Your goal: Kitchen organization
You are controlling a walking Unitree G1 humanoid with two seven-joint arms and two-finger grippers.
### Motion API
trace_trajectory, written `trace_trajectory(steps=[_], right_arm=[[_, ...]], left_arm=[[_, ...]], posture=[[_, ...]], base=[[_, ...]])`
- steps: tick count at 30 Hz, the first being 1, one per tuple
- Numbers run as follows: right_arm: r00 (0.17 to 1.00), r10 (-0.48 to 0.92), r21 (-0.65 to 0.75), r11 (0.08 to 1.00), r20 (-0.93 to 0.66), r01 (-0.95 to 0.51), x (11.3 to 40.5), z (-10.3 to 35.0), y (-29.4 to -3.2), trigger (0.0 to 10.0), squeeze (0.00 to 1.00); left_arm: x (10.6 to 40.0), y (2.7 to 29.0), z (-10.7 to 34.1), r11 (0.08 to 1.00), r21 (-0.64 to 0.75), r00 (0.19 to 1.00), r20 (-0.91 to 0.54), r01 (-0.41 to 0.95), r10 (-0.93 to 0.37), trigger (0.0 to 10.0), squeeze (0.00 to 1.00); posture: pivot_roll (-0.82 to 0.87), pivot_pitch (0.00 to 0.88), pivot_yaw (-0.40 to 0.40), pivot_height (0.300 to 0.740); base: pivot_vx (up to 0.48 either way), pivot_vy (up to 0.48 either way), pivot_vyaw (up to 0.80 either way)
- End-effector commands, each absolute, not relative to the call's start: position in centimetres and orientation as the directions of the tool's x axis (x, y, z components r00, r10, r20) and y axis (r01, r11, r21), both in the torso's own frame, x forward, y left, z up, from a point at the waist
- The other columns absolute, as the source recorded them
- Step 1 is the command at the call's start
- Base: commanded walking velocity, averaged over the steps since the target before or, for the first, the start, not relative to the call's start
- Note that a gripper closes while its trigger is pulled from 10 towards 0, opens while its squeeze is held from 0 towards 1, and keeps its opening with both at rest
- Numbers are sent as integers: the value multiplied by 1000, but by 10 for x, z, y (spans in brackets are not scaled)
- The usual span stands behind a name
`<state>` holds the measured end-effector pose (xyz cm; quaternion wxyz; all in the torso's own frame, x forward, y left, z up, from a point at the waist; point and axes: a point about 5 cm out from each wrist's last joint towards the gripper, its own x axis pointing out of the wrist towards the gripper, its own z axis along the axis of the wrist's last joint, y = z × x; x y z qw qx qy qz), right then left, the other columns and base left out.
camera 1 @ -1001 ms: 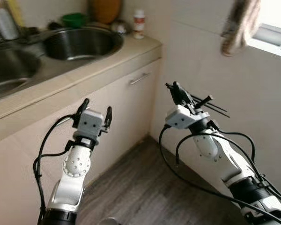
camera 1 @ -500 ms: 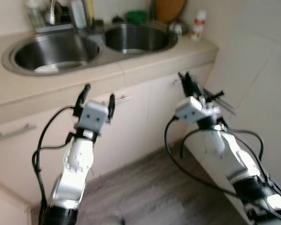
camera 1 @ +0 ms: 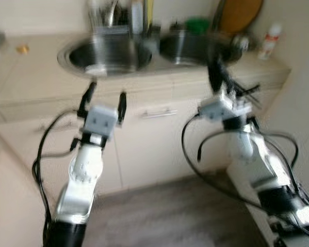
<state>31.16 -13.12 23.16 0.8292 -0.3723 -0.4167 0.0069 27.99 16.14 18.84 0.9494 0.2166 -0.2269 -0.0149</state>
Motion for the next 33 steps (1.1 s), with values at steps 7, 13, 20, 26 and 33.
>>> trace_trajectory(steps=[7,13,20,26,33], right_arm=[[630,292,-591,734,719,334,316,246,-143,10000,0],[650,306,-609,732,695,306,318,242,-137,10000,0],[643,298,-585,757,705,291,319,244,-135,10000,0],[632,287,-540,803,720,251,321,250,-135,10000,0],[629,295,-517,832,719,201,324,252,-132,10000,0]], left_arm=[[282,148,197,911,411,876,454,-40,-166,10000,0],[282,147,196,911,411,876,453,-40,-166,10000,0],[282,144,196,911,411,873,456,-35,-172,10000,0],[283,144,196,912,409,871,462,-40,-169,10000,0],[283,143,196,911,410,870,464,-41,-170,10000,0]], posture=[[-1,0,-57,740],[-1,0,-57,740],[6,0,-63,740],[9,0,-67,740],[13,0,-73,740]], base=[[394,0,0],[388,0,0],[374,0,686],[317,0,133],[211,0,0]])
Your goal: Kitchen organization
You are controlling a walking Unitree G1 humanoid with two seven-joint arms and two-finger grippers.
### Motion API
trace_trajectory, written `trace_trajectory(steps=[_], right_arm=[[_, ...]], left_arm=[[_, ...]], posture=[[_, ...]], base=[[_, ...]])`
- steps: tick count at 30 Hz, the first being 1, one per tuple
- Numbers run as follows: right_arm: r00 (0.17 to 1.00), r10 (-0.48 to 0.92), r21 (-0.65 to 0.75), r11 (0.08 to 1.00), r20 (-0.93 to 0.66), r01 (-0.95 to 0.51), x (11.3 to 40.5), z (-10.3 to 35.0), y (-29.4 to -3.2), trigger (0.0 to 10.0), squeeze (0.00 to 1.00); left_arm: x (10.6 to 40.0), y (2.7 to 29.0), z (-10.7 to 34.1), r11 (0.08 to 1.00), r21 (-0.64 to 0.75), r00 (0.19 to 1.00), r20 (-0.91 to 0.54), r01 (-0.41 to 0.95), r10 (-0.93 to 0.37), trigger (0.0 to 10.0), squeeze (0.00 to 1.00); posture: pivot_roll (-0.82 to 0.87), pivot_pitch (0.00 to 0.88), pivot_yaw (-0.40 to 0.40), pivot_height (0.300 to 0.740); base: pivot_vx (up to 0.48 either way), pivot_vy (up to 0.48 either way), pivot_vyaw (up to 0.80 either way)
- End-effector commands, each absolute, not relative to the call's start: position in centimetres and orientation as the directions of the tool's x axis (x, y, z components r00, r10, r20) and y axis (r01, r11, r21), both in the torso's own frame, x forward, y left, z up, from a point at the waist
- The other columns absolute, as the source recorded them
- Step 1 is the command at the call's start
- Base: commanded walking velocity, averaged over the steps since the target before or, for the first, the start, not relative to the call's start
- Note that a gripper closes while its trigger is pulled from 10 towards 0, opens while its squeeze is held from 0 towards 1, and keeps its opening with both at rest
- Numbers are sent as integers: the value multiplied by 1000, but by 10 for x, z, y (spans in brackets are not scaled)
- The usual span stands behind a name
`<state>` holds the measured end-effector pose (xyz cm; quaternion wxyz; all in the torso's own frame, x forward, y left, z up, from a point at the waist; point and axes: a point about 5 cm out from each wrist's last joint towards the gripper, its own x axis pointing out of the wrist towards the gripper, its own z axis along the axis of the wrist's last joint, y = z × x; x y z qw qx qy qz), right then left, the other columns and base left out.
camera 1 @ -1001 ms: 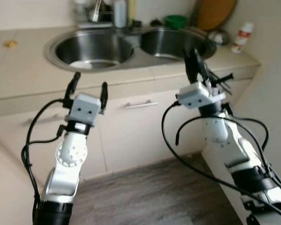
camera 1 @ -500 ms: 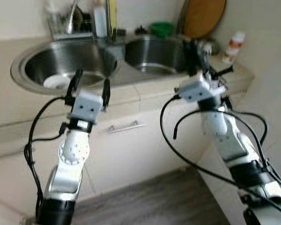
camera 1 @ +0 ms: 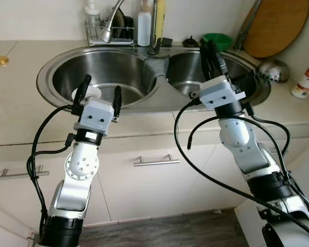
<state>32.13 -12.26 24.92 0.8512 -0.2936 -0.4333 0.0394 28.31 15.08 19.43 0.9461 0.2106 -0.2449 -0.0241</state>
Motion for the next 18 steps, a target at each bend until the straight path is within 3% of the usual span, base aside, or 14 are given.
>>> trace_trajectory(steps=[1,8,18], right_arm=[[635,301,-513,840,711,176,325,251,-130,10000,0],[697,288,-451,891,656,56,333,241,-127,10000,0],[727,238,-358,933,645,13,346,242,-129,10000,0]], left_arm=[[283,143,196,911,410,870,464,-42,-169,10000,0],[283,143,196,911,411,869,464,-40,-171,10000,0],[284,140,196,914,405,868,466,-34,-174,10000,0]], posture=[[13,0,-73,740],[13,0,-73,740],[21,0,-73,740]], base=[[0,0,0],[0,0,0],[0,0,0]])
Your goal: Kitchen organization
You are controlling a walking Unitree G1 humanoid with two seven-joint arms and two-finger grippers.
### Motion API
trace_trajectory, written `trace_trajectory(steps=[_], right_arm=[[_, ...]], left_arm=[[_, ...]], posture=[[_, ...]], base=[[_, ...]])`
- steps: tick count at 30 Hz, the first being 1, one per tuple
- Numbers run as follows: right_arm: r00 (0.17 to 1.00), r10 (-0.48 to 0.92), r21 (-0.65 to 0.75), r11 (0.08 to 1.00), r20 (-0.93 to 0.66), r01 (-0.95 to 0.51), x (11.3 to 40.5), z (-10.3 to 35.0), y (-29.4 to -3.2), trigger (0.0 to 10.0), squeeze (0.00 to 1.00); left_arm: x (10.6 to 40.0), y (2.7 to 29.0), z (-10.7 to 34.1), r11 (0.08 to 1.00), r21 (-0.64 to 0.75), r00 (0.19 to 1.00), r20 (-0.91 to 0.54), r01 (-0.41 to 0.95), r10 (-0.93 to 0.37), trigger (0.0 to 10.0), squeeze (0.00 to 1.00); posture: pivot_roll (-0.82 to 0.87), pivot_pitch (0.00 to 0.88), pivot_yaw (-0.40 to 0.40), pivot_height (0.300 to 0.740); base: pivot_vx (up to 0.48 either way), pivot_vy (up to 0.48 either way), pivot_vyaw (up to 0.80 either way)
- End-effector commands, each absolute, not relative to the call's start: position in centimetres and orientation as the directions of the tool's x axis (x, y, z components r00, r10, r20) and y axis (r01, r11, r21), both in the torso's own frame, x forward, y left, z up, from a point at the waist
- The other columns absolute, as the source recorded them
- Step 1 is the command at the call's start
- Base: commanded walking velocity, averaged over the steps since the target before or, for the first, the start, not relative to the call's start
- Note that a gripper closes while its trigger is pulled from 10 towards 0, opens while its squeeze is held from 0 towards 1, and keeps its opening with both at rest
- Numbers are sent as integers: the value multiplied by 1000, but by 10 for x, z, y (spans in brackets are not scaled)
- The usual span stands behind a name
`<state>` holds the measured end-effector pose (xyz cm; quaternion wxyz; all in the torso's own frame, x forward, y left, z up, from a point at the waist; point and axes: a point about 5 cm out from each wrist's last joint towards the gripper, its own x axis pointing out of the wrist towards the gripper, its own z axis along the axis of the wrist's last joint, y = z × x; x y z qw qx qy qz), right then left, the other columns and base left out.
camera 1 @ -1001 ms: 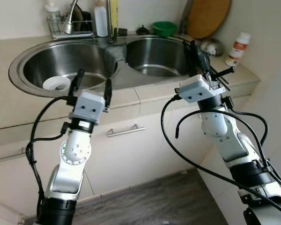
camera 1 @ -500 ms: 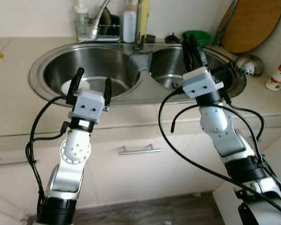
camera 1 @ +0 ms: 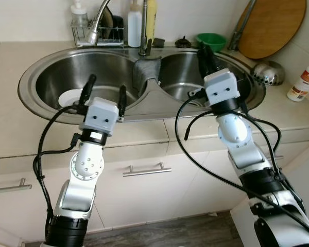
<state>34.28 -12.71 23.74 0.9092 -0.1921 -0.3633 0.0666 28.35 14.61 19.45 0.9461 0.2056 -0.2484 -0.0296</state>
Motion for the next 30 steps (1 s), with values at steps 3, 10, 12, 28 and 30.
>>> trace_trajectory(steps=[3,10,12,28,30], right_arm=[[729,239,-350,937,641,1,349,241,-126,10000,0],[731,246,-342,940,637,-19,353,241,-120,10000,0],[711,235,-321,947,663,-14,351,244,-121,10000,0],[685,236,-349,937,689,28,358,253,-127,10000,0],[703,225,-348,937,675,35,362,248,-131,10000,0]], left_arm=[[284,139,197,915,403,866,467,-32,-176,10000,0],[284,141,197,914,404,867,468,-36,-173,10000,0],[284,141,197,914,404,867,468,-36,-173,10000,0],[284,138,194,913,408,869,460,-23,-184,10000,0],[283,138,193,913,408,871,456,-21,-184,10000,0]], posture=[[24,0,-74,740],[33,0,-76,740],[33,0,-76,740],[37,0,-78,740],[37,0,-78,740]], base=[[0,0,0],[0,0,457],[0,0,800],[0,0,0],[0,0,0]])
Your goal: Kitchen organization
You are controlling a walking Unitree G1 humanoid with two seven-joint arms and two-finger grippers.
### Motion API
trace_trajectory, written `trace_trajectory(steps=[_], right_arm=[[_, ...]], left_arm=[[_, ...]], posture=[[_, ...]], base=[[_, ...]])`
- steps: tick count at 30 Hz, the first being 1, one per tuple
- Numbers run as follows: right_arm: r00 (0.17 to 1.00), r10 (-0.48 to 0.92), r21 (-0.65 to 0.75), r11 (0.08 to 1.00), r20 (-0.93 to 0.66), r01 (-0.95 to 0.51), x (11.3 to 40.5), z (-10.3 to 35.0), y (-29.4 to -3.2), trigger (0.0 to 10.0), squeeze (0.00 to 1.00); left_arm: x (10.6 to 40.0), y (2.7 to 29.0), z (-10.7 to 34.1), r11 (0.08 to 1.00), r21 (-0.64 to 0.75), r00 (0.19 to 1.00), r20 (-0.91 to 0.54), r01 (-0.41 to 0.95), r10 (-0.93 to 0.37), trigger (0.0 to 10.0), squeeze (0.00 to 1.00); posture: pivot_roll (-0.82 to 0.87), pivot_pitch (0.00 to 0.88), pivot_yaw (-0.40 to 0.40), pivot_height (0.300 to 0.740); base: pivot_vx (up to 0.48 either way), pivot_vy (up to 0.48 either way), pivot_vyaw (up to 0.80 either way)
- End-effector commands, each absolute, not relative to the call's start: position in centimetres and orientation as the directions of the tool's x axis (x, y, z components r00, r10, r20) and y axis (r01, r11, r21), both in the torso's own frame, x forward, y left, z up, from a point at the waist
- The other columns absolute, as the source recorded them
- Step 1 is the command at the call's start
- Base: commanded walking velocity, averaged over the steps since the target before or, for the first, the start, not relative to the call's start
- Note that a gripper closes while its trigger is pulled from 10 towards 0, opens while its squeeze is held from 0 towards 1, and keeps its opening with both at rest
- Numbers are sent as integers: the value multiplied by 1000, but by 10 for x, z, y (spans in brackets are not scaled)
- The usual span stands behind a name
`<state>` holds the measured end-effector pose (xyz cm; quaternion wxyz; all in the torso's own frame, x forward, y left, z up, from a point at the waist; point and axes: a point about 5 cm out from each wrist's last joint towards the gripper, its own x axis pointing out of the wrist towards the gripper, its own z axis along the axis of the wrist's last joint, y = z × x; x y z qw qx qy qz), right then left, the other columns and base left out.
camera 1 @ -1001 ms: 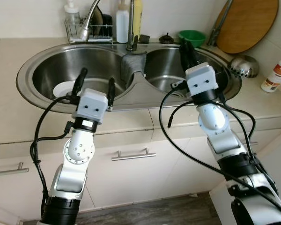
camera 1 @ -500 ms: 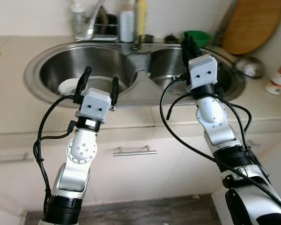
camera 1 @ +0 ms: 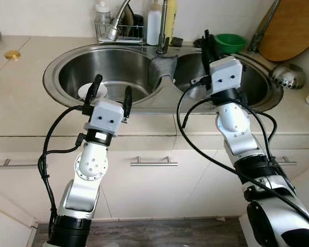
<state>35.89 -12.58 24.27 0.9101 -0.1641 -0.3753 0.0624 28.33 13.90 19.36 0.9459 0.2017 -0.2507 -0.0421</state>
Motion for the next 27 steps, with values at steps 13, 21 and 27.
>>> trace_trajectory(steps=[13,21,27], right_arm=[[798,147,-363,927,584,95,383,233,-142,10000,0],[880,-12,-243,959,475,144,400,233,-153,10000,0],[924,-53,-146,982,378,116,405,224,-156,10000,63]], left_arm=[[286,136,193,910,414,870,452,-10,-196,10000,0],[284,137,191,906,423,874,445,-12,-196,10000,0],[284,137,191,907,421,875,444,-16,-191,10000,0]], posture=[[60,0,-71,740],[90,0,-71,740],[107,0,-73,740]], base=[[0,0,0],[0,0,0],[0,0,0]])
